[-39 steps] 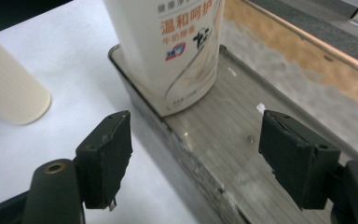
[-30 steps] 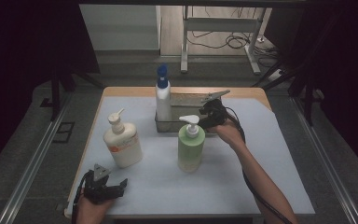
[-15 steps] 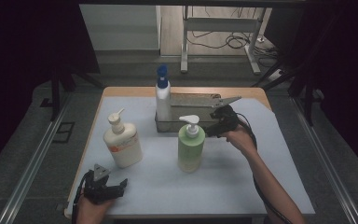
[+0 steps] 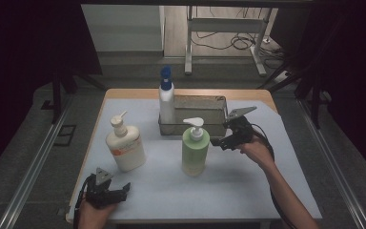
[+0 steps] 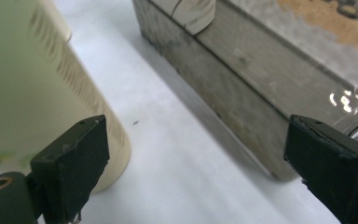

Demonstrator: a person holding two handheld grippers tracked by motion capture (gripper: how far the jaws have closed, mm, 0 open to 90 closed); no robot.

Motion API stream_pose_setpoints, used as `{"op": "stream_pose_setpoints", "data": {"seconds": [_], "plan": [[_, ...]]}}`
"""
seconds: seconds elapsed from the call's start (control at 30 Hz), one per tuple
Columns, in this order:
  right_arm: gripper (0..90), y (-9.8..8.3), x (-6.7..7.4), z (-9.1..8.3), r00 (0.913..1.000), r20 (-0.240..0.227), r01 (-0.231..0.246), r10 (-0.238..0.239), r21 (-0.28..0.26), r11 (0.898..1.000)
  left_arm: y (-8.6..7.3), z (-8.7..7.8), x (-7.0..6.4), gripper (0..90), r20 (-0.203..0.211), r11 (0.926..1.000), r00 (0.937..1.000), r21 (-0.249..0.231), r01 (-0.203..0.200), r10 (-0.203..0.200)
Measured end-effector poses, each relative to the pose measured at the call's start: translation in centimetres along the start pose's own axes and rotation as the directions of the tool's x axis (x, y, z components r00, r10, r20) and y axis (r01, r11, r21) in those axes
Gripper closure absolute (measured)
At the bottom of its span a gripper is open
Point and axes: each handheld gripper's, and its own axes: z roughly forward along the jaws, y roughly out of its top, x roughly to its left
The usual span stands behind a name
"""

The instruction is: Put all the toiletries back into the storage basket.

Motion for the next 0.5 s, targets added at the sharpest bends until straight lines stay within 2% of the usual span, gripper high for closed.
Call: {"op": "stream_pose_setpoints", "data": {"seconds": [0.23,0.37,0.5], "plan": [[2.1,-1.3,0.8,-0.8,0.9992,-0.04,0.009,-0.009,-0.006,1.0,0.0,0.0,0.0,10.3,0.0,1.0,1.0,0.0,0.0,0.0],[0.0,-1.8,1.5,-1.1,0.9975,-0.062,0.034,-0.035,-0.03,0.999,0.0,0.0,0.0,10.3,-0.001,1.0,1.0,0.0,-0.001,0.001],[0.0,-2.2,2.0,-1.3,0.9963,-0.083,0.016,-0.02,-0.047,0.999,0.0,0.0,0.0,10.3,-0.001,1.0,1.0,-0.001,0.0,0.0]]}}
